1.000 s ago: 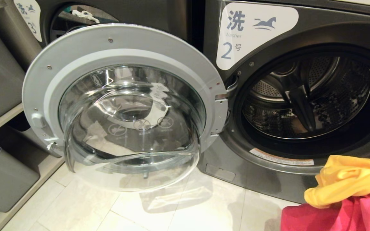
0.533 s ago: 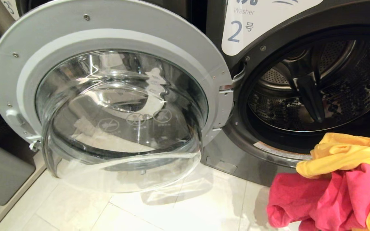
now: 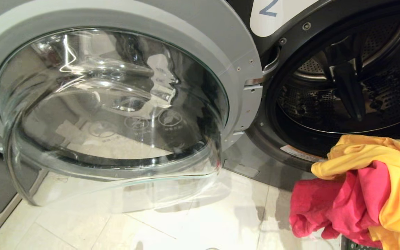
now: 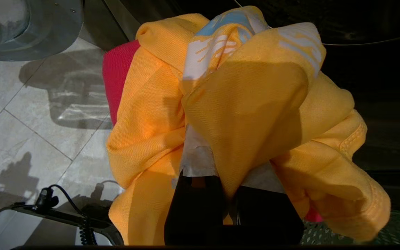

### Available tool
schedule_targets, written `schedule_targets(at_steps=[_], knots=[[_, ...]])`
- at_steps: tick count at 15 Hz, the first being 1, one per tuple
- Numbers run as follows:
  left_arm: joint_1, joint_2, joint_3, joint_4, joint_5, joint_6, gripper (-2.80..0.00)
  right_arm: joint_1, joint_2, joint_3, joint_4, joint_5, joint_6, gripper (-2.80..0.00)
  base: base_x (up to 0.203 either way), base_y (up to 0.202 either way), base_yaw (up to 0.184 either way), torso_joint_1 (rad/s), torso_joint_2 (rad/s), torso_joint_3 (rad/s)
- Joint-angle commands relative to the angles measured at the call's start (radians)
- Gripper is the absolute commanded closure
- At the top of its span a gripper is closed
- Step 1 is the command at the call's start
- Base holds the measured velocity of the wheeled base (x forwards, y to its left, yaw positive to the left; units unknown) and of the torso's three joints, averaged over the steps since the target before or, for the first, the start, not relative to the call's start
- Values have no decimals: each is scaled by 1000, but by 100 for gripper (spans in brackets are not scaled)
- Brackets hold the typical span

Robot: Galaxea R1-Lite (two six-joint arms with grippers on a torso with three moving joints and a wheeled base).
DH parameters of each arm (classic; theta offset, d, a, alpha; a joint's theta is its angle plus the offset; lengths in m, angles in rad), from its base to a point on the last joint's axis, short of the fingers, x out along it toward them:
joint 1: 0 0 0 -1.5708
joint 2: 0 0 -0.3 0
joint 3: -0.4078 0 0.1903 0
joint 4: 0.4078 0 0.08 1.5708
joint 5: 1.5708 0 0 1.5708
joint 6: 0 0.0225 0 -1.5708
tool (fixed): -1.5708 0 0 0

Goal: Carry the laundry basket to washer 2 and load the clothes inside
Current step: Place the clothes into the washing machine

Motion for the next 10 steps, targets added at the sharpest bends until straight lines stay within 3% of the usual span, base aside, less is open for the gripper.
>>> schedule_targets(at_steps=[1,5,10], knots=[[0,1,11,0,0,0,0,0,62,2,-27,2,0,0,0,0,0,2,-4,-187],[0,1,11,0,1,-2,0,0,168,8,-149,2,12,0,0,0,0,1,4,-186],[0,1,11,0,0,3,0,1,400,6,-436,-24,67,0,0,0,0,-1,1,-30]])
